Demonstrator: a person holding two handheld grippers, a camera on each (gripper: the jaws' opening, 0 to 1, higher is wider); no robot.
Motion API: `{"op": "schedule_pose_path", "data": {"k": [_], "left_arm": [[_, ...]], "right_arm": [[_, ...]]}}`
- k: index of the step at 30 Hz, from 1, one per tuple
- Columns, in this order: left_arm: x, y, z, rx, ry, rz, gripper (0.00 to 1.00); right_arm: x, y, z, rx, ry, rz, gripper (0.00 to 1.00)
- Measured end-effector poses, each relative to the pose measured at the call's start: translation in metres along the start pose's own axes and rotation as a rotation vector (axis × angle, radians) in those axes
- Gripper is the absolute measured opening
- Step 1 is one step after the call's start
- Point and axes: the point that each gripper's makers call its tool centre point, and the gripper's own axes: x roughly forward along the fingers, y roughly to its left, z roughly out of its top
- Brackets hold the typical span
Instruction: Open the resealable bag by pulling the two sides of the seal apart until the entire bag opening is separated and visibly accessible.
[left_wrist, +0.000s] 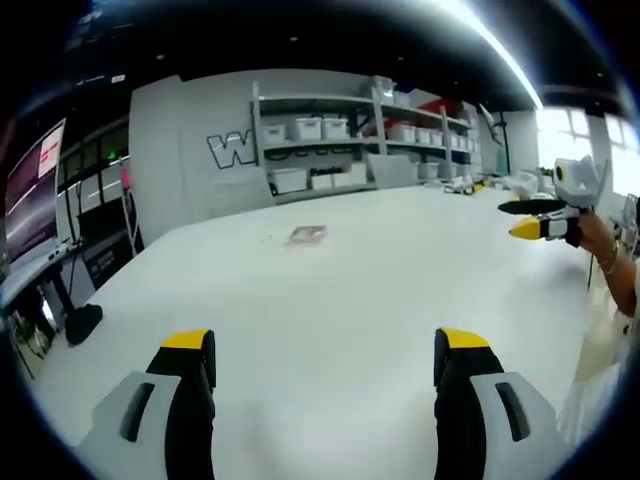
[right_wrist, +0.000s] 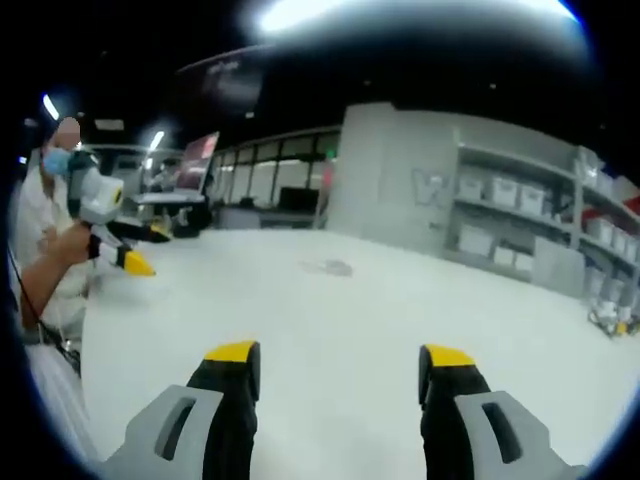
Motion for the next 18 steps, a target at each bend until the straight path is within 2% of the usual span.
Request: {"op": "schedule_pose_path", "data": {"k": [18], "left_arm": [[-0.003,0.006,-0.004,-0.019,-0.006,0.001,0.89]], "right_arm": [[0.014,0.002,0.007,-0.007,0.015,0.017,0.64]]}}
